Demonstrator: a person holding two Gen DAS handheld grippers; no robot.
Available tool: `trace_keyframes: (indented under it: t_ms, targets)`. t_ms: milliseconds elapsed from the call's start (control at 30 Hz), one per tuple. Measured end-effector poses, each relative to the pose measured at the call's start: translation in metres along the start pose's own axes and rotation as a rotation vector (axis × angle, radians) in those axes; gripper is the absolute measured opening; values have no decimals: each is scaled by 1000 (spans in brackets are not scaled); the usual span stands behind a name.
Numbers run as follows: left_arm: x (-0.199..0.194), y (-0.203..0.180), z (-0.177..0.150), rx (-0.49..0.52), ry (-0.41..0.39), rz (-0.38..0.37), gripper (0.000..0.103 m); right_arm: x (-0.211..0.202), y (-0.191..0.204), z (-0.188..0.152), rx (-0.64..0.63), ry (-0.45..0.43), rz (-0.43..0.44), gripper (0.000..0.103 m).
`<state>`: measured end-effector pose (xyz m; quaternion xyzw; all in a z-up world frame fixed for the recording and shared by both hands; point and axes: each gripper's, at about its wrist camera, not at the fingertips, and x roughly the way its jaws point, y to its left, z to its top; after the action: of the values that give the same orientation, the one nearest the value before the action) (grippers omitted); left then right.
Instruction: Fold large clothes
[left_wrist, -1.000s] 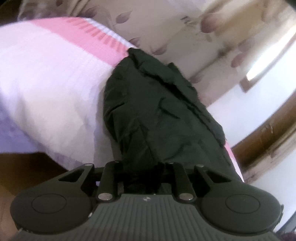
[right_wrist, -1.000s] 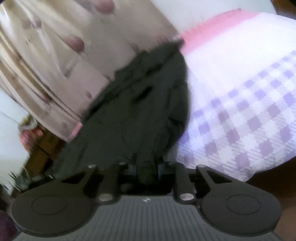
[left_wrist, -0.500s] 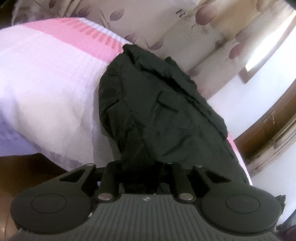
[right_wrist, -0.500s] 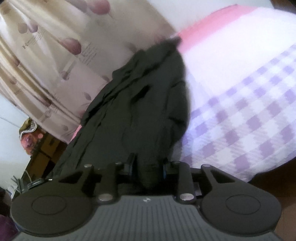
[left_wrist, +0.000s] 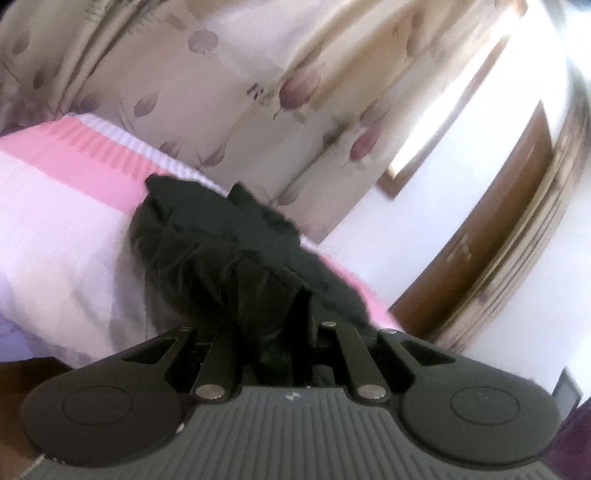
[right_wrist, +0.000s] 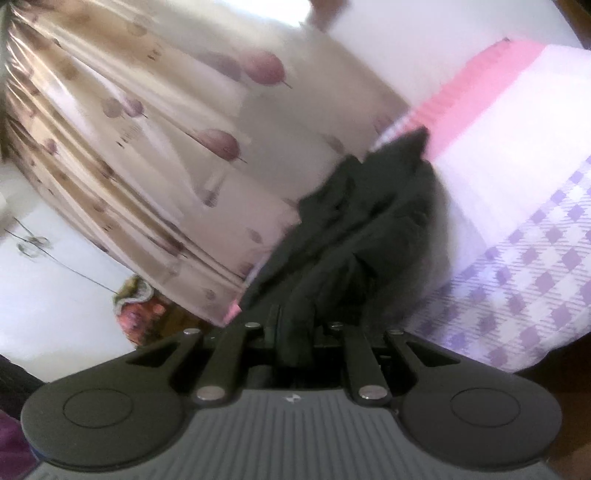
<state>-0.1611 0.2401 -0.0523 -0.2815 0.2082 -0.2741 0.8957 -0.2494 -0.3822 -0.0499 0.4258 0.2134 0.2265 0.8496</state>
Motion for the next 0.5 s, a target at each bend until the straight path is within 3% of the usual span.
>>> trace_keyframes:
  t_ms: [167,500]
  targets:
    - [7,-6,26,-58,-111,11,12,1,7,33,0,-53,32,12]
    - [69,-11,83,-33,-169,102,13,54,8,107,-65,-83,12,12]
